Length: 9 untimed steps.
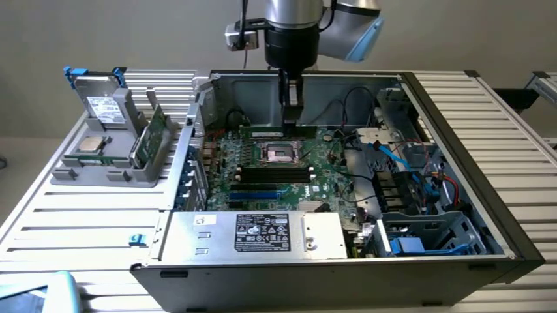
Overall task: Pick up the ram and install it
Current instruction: 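Insert the ram into the slot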
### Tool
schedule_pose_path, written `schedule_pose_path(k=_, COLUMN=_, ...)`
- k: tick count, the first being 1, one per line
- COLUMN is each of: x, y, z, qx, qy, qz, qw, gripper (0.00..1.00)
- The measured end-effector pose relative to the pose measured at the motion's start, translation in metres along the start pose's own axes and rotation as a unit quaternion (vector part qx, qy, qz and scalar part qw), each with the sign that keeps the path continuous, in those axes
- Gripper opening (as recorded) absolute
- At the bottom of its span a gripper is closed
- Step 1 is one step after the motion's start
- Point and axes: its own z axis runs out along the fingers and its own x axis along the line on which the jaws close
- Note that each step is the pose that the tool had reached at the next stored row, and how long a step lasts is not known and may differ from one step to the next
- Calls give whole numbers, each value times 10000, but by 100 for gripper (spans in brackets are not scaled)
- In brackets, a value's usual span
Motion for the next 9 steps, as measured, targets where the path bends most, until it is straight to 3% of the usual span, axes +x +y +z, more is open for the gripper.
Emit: schedule_pose_path(k=9, x=-12, y=3, z=163, qx=0, qy=0, qz=0, qw=10000, gripper=14)
